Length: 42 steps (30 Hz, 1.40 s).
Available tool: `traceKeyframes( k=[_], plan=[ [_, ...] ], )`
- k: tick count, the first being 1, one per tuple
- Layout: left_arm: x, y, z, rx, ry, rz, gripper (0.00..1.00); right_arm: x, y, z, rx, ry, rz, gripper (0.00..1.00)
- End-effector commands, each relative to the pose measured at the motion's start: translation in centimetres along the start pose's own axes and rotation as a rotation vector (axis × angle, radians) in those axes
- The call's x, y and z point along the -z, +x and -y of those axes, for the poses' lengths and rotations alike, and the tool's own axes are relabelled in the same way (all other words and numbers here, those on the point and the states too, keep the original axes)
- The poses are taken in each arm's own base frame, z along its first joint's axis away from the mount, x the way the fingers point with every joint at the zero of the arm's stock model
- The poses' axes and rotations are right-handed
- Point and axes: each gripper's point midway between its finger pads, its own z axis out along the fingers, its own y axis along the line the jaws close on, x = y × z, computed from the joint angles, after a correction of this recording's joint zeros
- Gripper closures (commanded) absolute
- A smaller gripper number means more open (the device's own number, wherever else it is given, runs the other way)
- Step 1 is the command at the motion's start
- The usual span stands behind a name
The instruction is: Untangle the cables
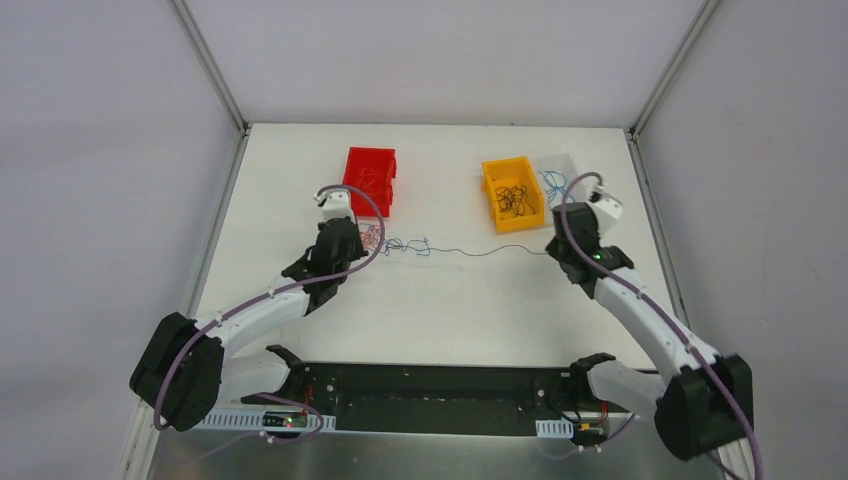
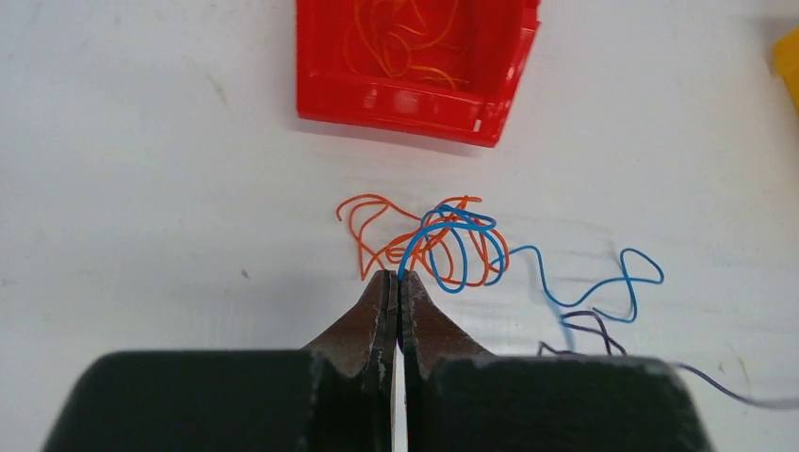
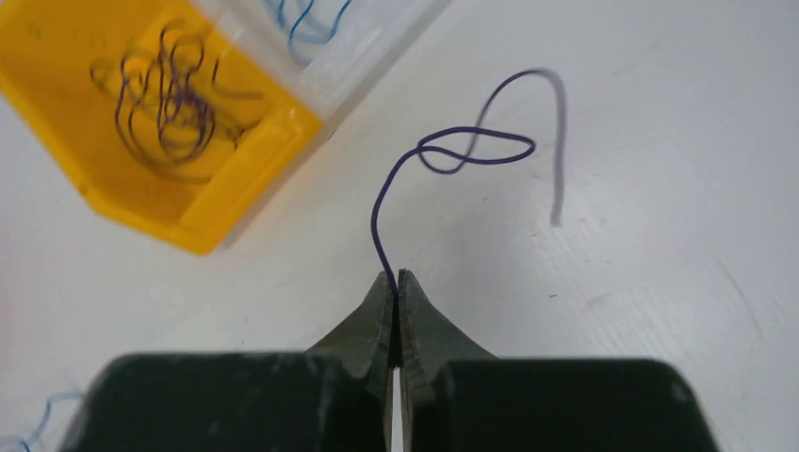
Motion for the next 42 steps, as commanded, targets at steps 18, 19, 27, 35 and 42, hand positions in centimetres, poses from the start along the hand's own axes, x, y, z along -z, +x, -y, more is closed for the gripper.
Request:
traceKeyframes(
  k=[18,19,27,35,42],
  plan=[
    [0.9,-1.6,-0.3,0.032,0.005,0.070,1.00,6.2,1.1,-3.8,-0.120,-0.478,-0.215,1.00],
    [0.9,-1.6,-0.1,0.032,0.015,0.068,1.00,6.6,1.2,-4.3,-0.108,-0.505,-0.231,1.00],
    [0.9,-1.6,0.5,0.031,0.049,0.067,1.00,13.3,-0.1,-9.8,-0.036,-0.834,-0.309,1.00],
    [1.0,-1.6,0.7,0.035,0.058,0.065,1.00,11.7,-1.3,-8.3,-0.057,-0.676,-0.250,1.00],
    [1.0,-1.6,0.9,0.033,0.068,0.063,1.00,9.6,1.9,-8.2,-0.052,-0.634,-0.377,1.00]
  ],
)
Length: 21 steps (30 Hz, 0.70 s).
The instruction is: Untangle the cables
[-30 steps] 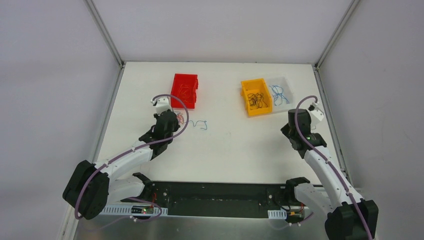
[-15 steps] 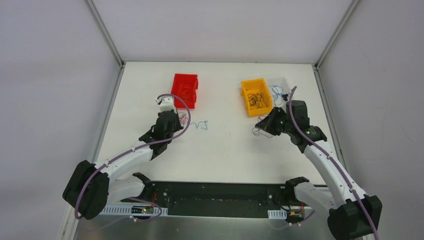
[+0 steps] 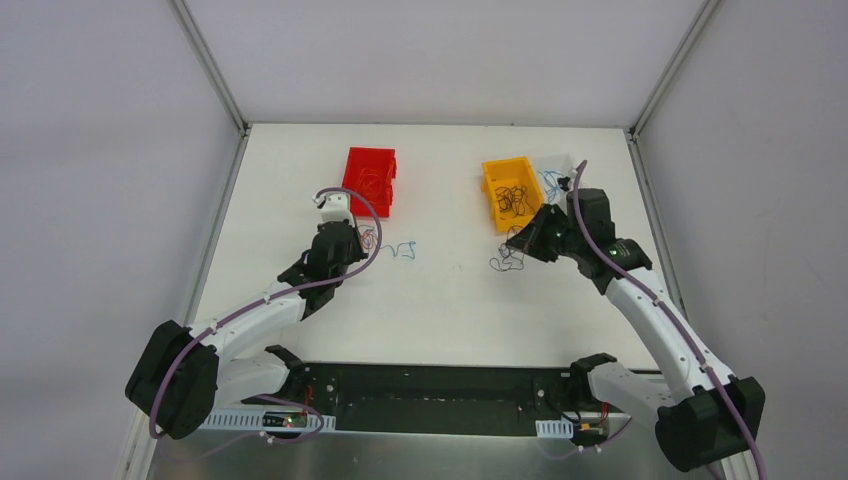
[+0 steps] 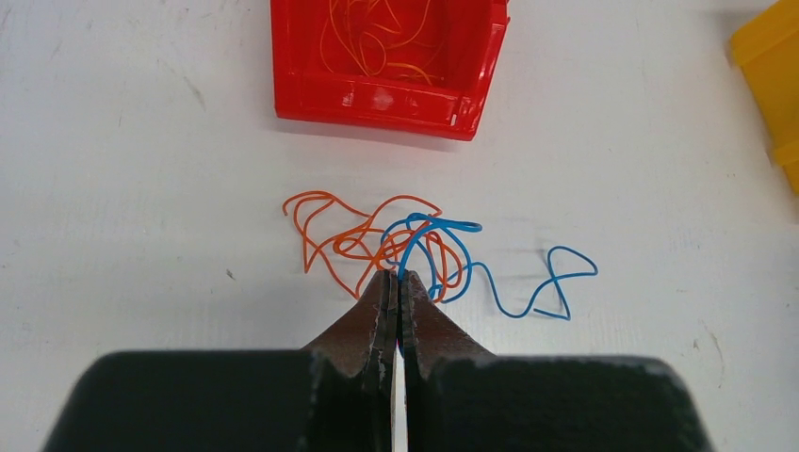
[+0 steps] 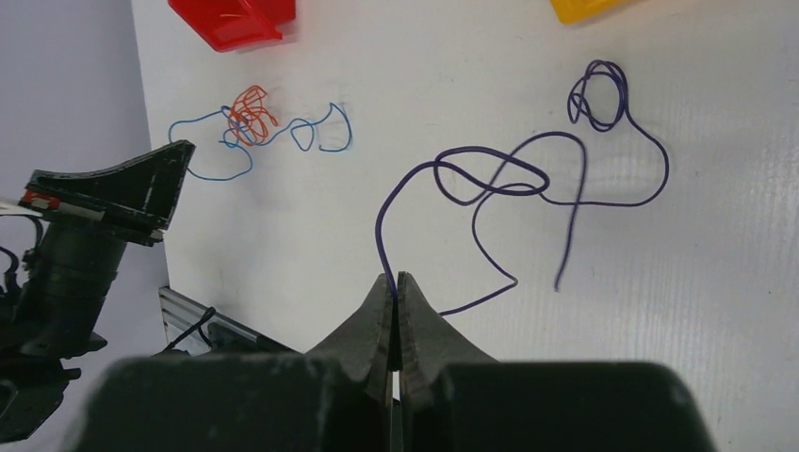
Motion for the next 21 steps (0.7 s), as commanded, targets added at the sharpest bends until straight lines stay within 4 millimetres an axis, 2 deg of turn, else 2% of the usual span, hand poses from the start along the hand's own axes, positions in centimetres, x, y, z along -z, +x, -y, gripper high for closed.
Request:
traceKeyframes(
  k=[1,8,14,15,16,17,18,19,20,21],
  plan=[
    [0.1,-1.3,0.8,0.015,0.035,0.039,1.00,-1.1,1.4,0.8,-0.015,0.023,-0.074,1.00],
    [0.2,-1.3,1.0,0.014,0.044,0.039,1.00,-2.2,2.1,0.9,0.047,0.069,-0.127,0.97],
    [0.0,-1.2,1.3,0.010,0.054,0.028,1.00,-3.4,1.2,0.9,0.114,0.147,-0.106,0.96],
    [0.0,-1.3,1.5,0.011,0.062,0.026,1.00,-3.6,1.0,0.9,0.124,0.162,-0.099,0.90],
    [0.0,-1.3,1.5,0.012,0.068,0.026,1.00,-3.8,0.9,1.1,0.131,0.183,-0.094,0.76],
    [0.0,-1.2,1.6,0.011,0.068,0.024,1.00,-3.9,0.7,1.3,0.137,0.209,-0.085,0.53],
    [0.0,-1.2,1.5,0.010,0.063,0.024,1.00,-3.9,0.7,1.5,0.144,0.233,-0.078,0.24],
    [-0.1,-1.1,1.3,0.008,0.057,0.024,1.00,-3.9,0.5,1.8,0.153,0.259,-0.063,0.07],
    [-0.1,-1.2,1.4,0.007,0.056,0.024,1.00,-3.8,0.4,2.2,0.163,0.283,-0.048,0.01],
    [-0.1,-1.2,1.4,0.006,0.057,0.023,1.00,-3.8,0.5,2.4,0.173,0.294,-0.041,0.01]
  ],
)
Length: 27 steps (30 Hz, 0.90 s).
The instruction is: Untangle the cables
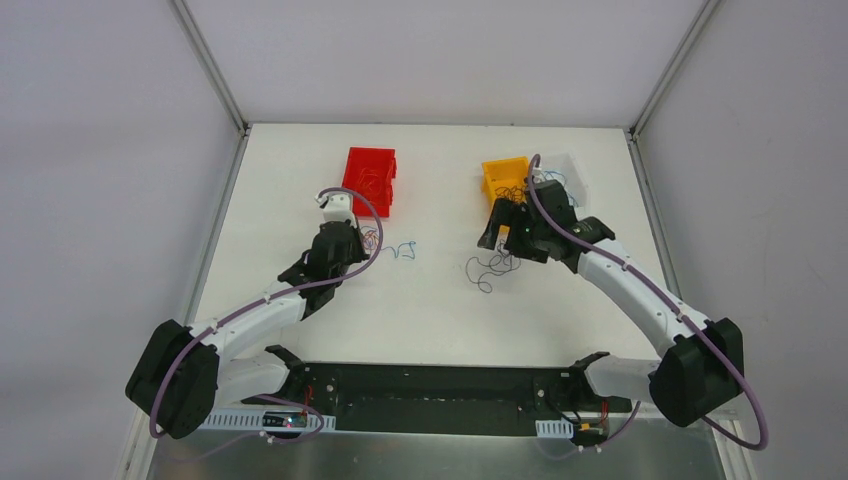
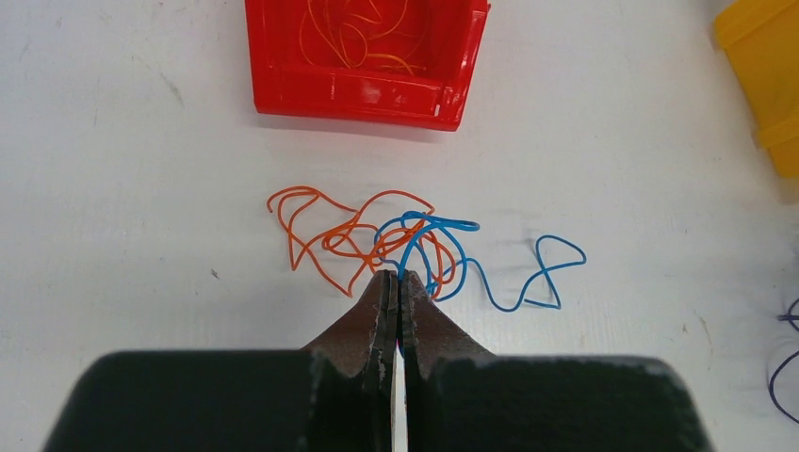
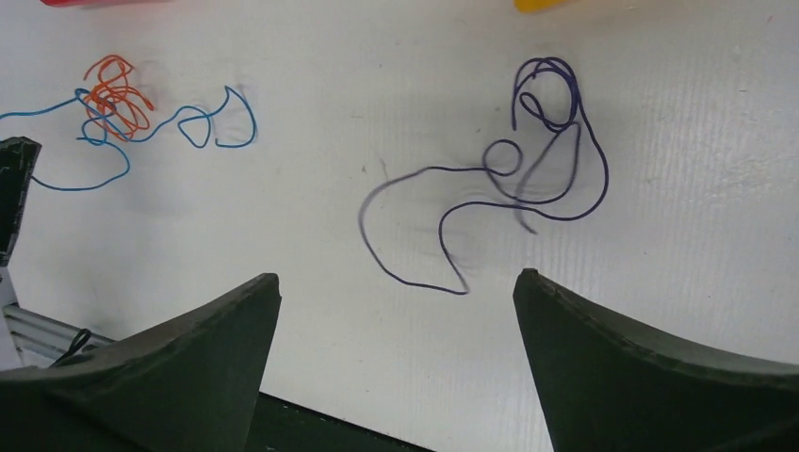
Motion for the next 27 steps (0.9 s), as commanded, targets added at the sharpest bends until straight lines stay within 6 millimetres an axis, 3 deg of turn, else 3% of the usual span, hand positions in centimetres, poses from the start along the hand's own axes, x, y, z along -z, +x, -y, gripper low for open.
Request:
traceKeyframes(
  k=[1,10,14,17,22,27],
  plan=[
    [-0.1,-1.5,1.0,0.010,0.030,0.036,1.00,0.5,-1.2,1.4,0.045,0.113,0.078,0.01],
    [0.3,-1.9,0.7,0.009,0.025,0.047,1.00,-2.3,1.1,4.4,0.093,0.225,0.024,0.01],
    [0.3,-1.8,1.0,0.008,0.041,0.037,1.00,-4.4,0.6,5.7,0.111,0.273,0.037,0.01],
    [0.2,-1.7,0.8,0.007,0.030,0.037,1.00,-6.2,-0.3,5.7,-0.017,0.210,0.024,0.01],
    [0.1,-1.7,1.0,0.001,0.036,0.030,1.00,-6.9,-2.6,6.9,-0.093,0.210,0.094,0.01],
    [0.3,-1.8,1.0,0.003,0.038,0.036,1.00,-9.3,-1.1,6.8,-0.124,0.187,-0.021,0.01]
  ],
)
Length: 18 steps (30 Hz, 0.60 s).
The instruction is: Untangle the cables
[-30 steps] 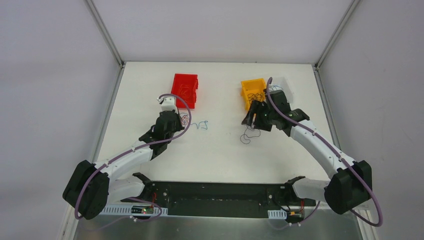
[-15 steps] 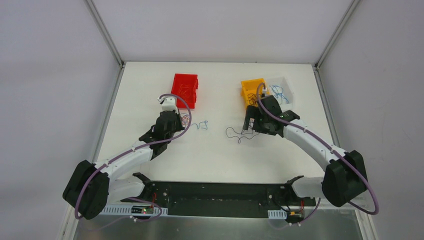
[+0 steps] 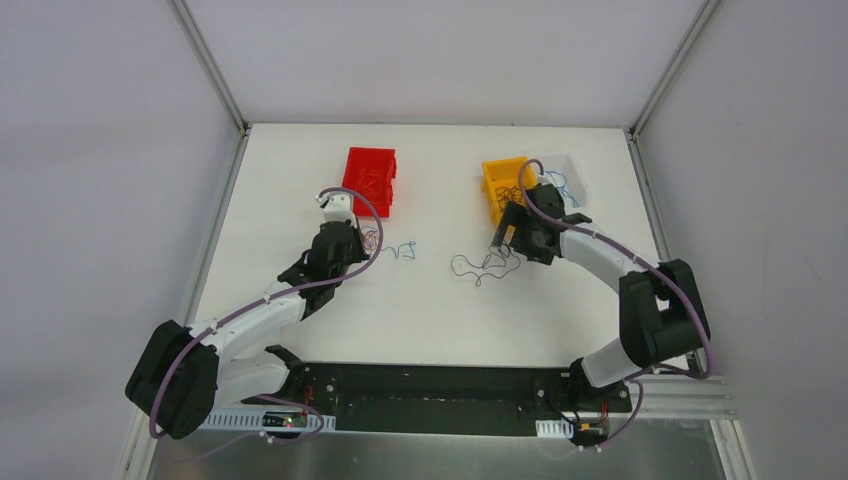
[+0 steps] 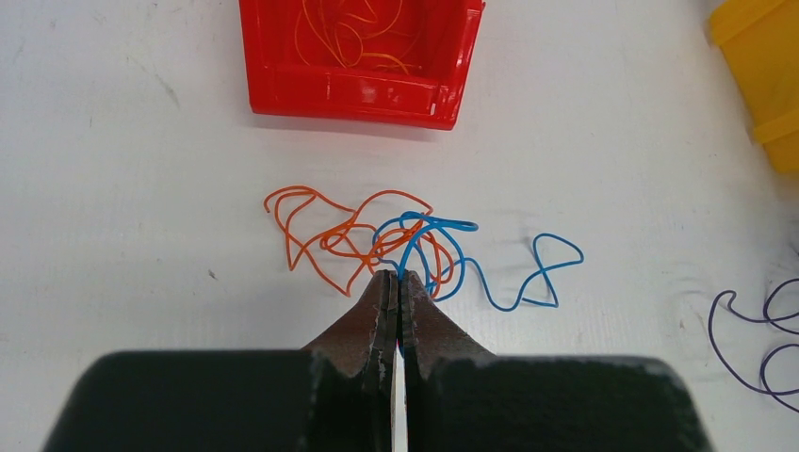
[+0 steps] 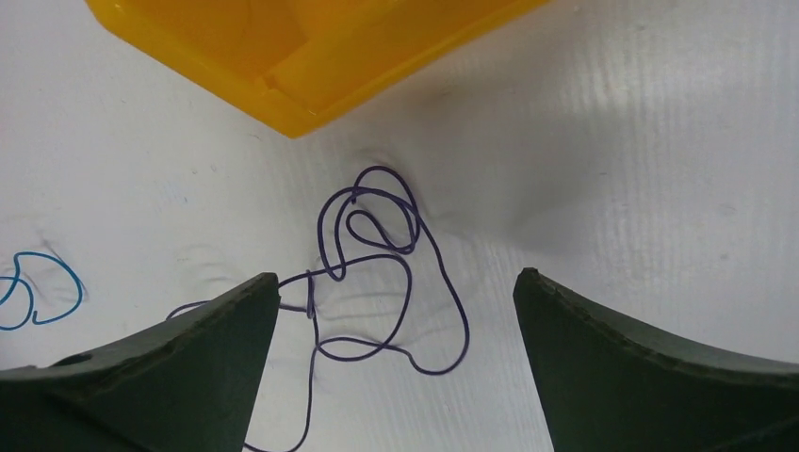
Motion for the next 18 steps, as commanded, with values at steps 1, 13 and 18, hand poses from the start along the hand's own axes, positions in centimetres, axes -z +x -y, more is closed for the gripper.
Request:
traceKeyframes(
  k=[1,13,18],
  plan=[
    [0.3,-1.8,0.7,0.006,0.022,0.041,1.00,-1.9,0.5,-2.3,-0.031,-0.078,-0.081,0.00],
    [0.2,-1.8,0.7,-0.002,0.024,0.040,1.00,-1.5,3.0,-6.8,0.018,-0.304,-0.223,0.01],
    [0.1,-1.7,0.7,-0.004,0.023,0.036,1.00,-1.3,5.3,-5.5,0.224,-0.121,-0.220,0.01]
  ],
)
